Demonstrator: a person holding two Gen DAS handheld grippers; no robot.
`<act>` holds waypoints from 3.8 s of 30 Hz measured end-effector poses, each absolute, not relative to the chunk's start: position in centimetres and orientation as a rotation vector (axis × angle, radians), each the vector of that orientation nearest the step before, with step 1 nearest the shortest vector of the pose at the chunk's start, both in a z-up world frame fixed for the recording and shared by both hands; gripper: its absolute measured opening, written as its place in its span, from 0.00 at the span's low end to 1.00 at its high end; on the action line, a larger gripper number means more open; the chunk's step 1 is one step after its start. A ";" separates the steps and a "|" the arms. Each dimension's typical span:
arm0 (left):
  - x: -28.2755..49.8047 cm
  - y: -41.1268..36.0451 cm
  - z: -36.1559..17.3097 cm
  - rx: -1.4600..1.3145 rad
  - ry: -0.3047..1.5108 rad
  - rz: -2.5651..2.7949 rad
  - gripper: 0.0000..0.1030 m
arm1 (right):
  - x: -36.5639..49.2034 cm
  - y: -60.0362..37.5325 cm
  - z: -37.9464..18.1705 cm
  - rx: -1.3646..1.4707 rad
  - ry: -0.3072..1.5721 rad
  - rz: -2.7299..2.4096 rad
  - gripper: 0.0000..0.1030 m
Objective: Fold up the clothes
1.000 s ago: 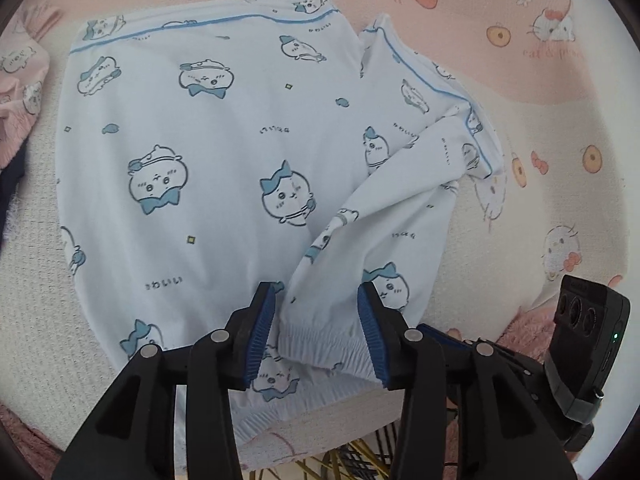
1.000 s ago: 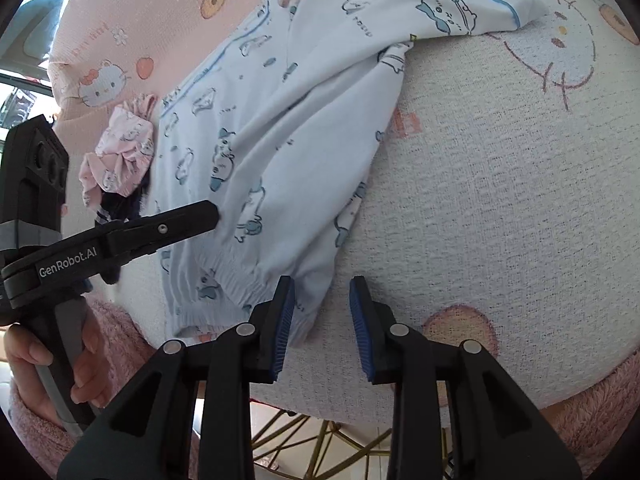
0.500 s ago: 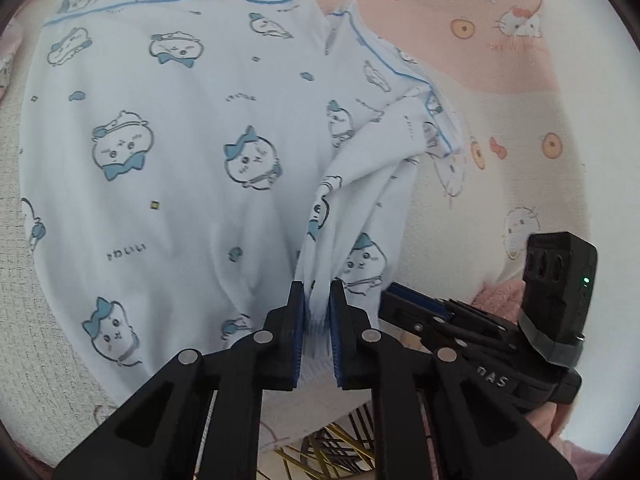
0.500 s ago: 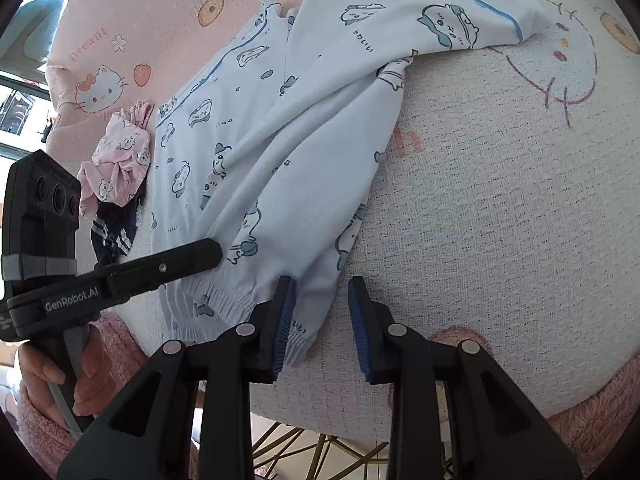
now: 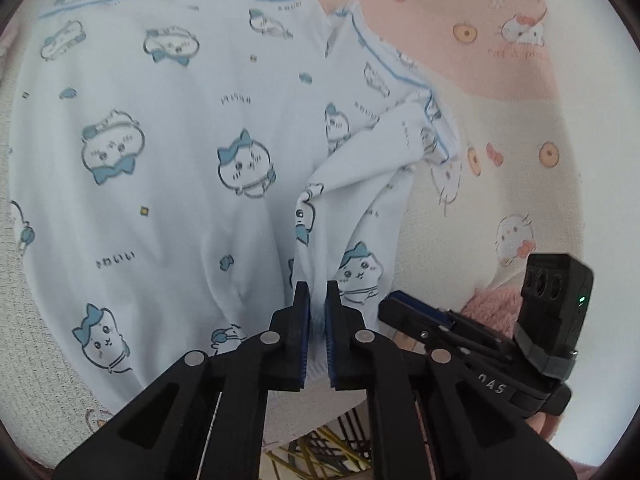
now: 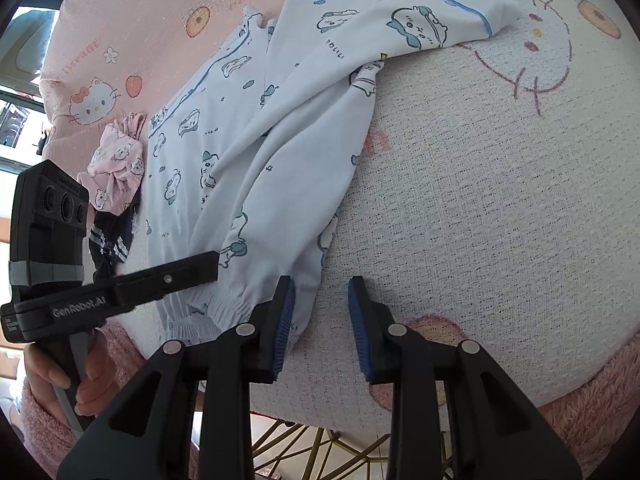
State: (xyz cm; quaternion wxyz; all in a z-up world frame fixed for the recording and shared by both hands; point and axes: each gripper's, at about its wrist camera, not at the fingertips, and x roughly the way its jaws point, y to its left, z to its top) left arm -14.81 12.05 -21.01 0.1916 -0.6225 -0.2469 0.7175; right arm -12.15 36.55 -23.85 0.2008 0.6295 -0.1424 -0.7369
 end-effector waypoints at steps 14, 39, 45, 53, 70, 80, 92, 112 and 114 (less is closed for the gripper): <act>-9.0 4.5 -18.9 -1.734 -0.719 2.272 0.07 | -9.3 28.3 -20.8 1.506 -0.121 -2.003 0.29; -7.1 5.5 -24.0 -1.862 -0.749 2.262 0.07 | -8.3 29.6 -20.9 1.565 -0.078 -2.078 0.42; -7.1 4.0 -24.4 -1.760 -1.082 2.127 0.07 | -8.4 30.2 -21.1 1.607 -0.112 -2.095 0.42; -10.1 5.3 -20.5 -1.589 -1.087 2.124 0.07 | -5.2 30.7 -18.9 1.538 0.109 -2.089 0.42; -7.7 2.5 -23.0 -1.646 -1.196 2.227 0.07 | -5.8 28.8 -22.0 1.608 0.251 -2.205 0.42; -6.6 4.2 -24.9 -1.816 -0.957 2.204 0.07 | -5.6 31.2 -21.6 1.712 0.089 -2.117 0.42; -6.2 6.6 -23.6 -1.794 -0.711 2.260 0.07 | -7.7 30.3 -19.4 1.542 -0.031 -2.148 0.42; -6.0 7.7 -19.2 -1.666 -0.470 2.405 0.15 | -7.6 29.6 -19.9 1.530 0.019 -2.136 0.43; -6.2 8.6 -20.6 -1.720 -0.412 2.366 0.15 | -7.3 28.6 -21.1 1.563 0.088 -2.116 0.43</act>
